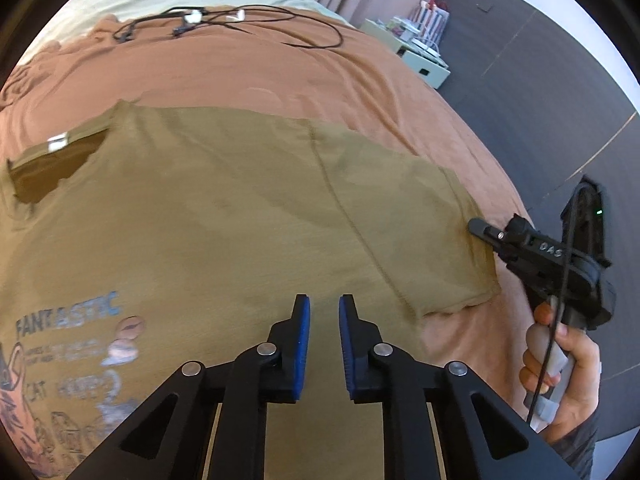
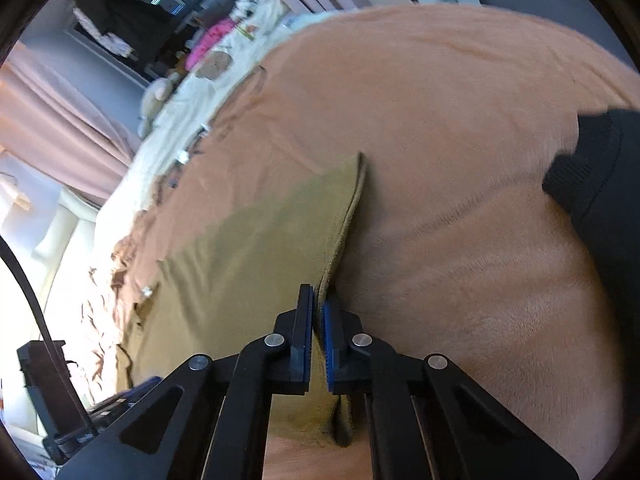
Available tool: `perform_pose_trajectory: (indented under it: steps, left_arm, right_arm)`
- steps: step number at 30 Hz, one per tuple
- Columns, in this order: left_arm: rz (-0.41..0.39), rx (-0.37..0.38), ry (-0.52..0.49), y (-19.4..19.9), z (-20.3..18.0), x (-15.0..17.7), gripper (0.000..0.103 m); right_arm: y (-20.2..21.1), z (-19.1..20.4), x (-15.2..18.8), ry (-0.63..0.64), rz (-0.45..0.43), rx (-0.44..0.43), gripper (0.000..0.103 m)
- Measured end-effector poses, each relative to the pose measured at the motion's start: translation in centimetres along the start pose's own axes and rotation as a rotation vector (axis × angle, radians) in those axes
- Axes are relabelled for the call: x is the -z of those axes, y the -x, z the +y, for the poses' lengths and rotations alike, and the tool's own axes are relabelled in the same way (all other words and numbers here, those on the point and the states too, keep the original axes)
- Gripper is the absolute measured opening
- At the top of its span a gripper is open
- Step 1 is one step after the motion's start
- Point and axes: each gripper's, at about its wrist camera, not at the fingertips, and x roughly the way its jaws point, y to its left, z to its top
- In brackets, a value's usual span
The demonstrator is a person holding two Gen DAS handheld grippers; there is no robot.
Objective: Fold small clothes
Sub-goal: 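Close the right gripper on the sleeve edge, then lift the sleeve and fold it over the shirt body, open right gripper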
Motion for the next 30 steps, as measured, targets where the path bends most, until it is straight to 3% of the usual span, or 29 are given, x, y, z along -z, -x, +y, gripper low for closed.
perform_pose_trajectory:
  steps: [13,30]
  left_arm:
    - [0.053,0.058,0.001,-2.1,-2.3,0.5,0.006]
    - [0.085,0.141,0.104,-4.7,-1.9,1.2,0.005]
  right_arm:
    - [3.0,3.7,0.8,0.082,-0.035,-0.14,0.0]
    - [1.0,4.9,2.2,0.106,-0.006,-0.299,0.0]
